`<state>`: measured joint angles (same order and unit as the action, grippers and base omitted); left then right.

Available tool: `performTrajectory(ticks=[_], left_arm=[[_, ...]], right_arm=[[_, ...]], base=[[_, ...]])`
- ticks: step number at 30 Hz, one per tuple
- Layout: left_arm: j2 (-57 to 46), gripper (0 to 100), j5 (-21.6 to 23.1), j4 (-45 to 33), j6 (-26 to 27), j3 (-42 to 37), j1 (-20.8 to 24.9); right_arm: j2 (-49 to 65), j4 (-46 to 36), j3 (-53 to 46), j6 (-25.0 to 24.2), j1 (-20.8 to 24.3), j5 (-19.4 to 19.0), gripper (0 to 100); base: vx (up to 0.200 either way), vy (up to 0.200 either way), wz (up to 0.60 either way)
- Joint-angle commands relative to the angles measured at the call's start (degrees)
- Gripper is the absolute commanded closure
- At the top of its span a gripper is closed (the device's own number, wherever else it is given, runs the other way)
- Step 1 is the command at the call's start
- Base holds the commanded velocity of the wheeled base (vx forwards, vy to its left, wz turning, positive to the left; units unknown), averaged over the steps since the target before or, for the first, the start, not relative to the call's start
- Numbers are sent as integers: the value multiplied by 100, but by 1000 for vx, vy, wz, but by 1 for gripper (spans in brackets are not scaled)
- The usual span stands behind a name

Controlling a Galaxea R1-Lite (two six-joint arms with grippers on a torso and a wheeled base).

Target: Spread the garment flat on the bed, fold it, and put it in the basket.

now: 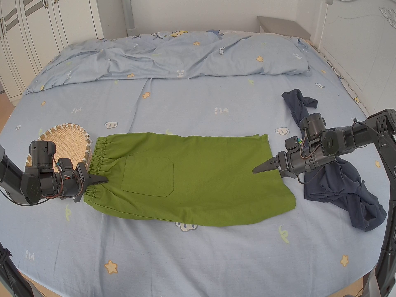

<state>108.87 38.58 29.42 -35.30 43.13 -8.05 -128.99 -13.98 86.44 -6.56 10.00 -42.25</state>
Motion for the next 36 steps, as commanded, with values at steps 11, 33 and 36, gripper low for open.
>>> performTrajectory(ticks=[11, 33, 36], left_arm=[[37, 100, 0, 3, -3, 2, 5], [-631, 100, 9, -2071, 665, 310, 40], [-789, 100, 9, -2862, 1184, 284, -4]], right_arm=[[-65, -412, 277, -3, -358, -451, 100], [1614, -2390, -198, 524, -490, -653, 100], [1948, -2504, -620, 700, -525, -626, 100]], base=[[0, 0, 0], [0, 0, 0], [0, 0, 0]])
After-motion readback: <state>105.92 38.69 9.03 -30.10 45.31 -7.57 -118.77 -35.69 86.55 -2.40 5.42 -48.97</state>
